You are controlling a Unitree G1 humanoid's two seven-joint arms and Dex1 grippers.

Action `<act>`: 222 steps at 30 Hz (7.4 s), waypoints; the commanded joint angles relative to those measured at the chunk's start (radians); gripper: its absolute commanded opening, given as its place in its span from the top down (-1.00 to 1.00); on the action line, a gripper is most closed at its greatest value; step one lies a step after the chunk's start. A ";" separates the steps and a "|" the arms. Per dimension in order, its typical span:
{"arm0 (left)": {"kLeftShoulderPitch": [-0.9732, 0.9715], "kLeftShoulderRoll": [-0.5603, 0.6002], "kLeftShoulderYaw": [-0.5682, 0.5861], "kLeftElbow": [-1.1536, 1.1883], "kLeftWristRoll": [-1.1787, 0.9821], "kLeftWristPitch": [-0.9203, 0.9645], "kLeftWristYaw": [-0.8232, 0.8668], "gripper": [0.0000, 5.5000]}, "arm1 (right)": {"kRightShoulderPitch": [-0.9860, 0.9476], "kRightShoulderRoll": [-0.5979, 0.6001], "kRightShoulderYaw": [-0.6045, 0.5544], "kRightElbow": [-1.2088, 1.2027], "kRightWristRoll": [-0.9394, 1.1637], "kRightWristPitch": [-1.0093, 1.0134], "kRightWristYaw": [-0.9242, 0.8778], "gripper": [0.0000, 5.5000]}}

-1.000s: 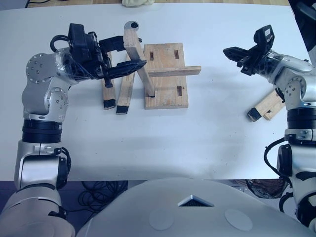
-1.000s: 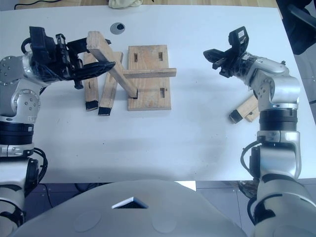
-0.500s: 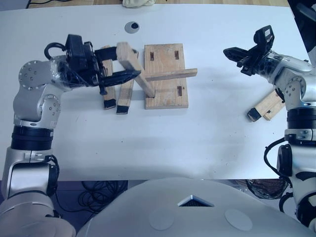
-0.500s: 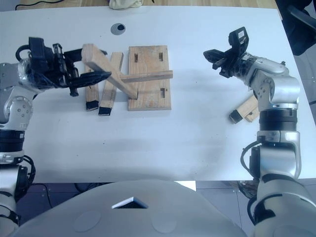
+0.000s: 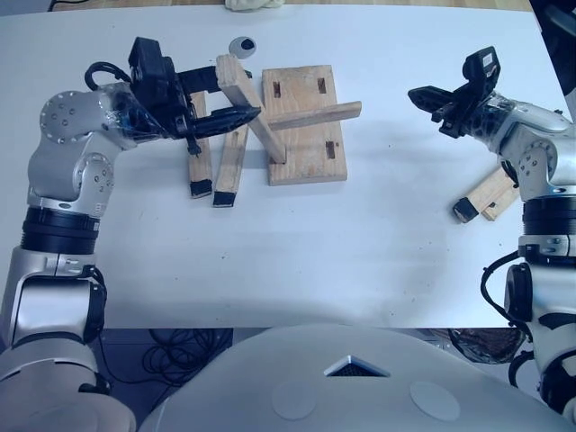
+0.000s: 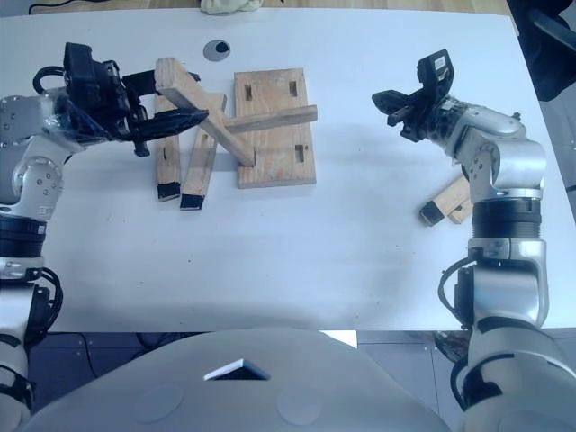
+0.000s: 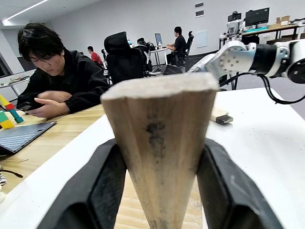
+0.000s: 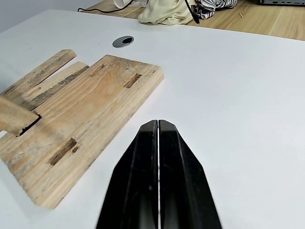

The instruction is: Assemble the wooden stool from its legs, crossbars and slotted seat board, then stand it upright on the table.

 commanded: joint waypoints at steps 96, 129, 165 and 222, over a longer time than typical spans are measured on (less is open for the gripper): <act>-0.500 -0.314 0.223 0.108 0.019 0.510 -0.199 0.28 | -0.421 0.242 -0.298 -0.163 0.615 0.238 0.166 0.19; -0.414 -0.337 0.421 0.123 -0.041 0.411 0.014 -0.14 | -0.185 0.130 -0.123 0.139 0.156 -0.124 0.495 0.24; -0.366 -0.355 0.421 0.121 -0.024 0.389 0.057 -0.14 | -0.245 0.008 -0.003 0.103 0.022 -0.164 0.654 0.25; -0.290 -0.406 0.235 0.193 0.263 0.289 0.263 -0.14 | -0.247 0.077 0.524 0.098 -0.282 -0.109 0.662 0.26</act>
